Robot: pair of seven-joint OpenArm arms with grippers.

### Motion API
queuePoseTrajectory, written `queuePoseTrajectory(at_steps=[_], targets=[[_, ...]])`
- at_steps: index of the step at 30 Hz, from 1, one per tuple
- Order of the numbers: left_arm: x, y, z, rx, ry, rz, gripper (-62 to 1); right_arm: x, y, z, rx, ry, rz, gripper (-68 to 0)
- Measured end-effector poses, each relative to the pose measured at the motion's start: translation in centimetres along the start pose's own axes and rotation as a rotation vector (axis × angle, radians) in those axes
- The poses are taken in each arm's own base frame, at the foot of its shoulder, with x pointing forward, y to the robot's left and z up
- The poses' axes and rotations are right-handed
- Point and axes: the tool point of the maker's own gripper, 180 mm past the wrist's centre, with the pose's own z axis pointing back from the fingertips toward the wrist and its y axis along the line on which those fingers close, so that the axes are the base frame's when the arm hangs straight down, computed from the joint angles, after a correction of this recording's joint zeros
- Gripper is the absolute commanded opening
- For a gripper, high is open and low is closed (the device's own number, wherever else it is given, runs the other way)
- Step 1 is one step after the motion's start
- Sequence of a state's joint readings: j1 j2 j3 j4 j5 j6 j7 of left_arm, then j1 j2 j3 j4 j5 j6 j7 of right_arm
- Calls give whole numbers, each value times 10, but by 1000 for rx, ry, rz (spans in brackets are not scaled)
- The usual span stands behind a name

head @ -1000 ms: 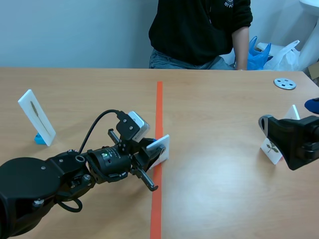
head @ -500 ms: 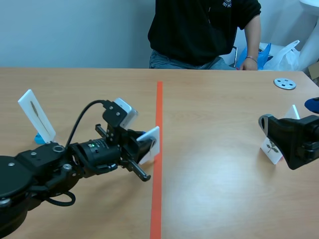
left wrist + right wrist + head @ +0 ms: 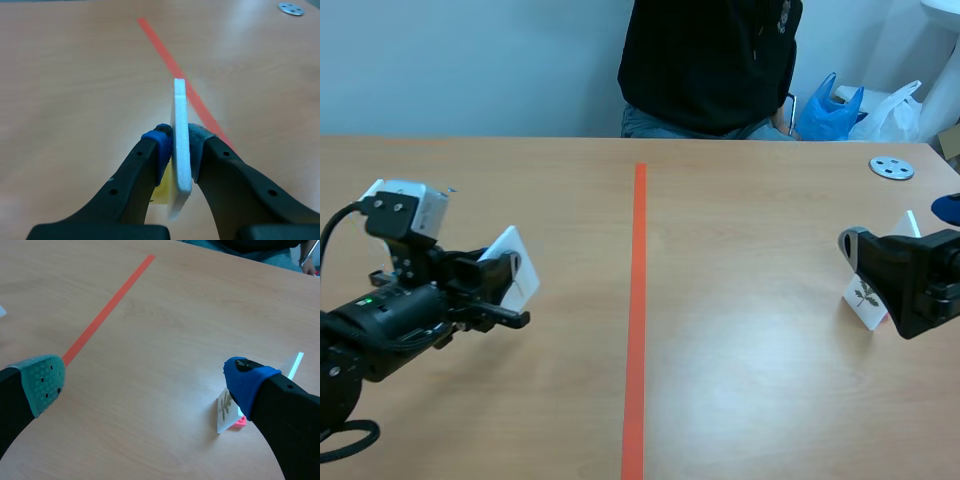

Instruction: Sort the leaf by its shape. The table is split by an orange tape line. A compound leaf with several leaflets goes to the left side, a simple leaf with one blade goes to the right side. Return to the home posture when a red brick is placed on the table.

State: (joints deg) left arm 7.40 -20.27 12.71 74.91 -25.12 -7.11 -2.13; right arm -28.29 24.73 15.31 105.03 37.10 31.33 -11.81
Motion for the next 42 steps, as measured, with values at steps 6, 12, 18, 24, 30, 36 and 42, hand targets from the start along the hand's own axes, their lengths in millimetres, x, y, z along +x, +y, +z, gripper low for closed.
queuePoseTrajectory(at_steps=[6, 12, 18, 24, 30, 36, 42], targets=[[4, 50, 16, 175, -18, 10, -549, 0, 0, 0, 0, 0, 0, 4], [14, 76, 23, 258, -51, 20, -549, 0, 0, 0, 0, 0, 0, 4], [4, 90, 28, 304, -52, 33, -549, 0, 0, 0, 0, 0, 0, 4], [-17, 110, 35, 371, -51, 91, -549, 0, 0, 0, 0, 0, 0, 4], [-27, 132, 35, 426, -59, 101, -549, 0, 0, 0, 0, 0, 0, 4], [-25, 137, 26, 442, -76, 127, -549, 0, 0, 0, 0, 0, 0, 4], [-39, 136, 27, 456, -46, 147, -547, 0, 0, 0, 0, 0, 0, 4]])
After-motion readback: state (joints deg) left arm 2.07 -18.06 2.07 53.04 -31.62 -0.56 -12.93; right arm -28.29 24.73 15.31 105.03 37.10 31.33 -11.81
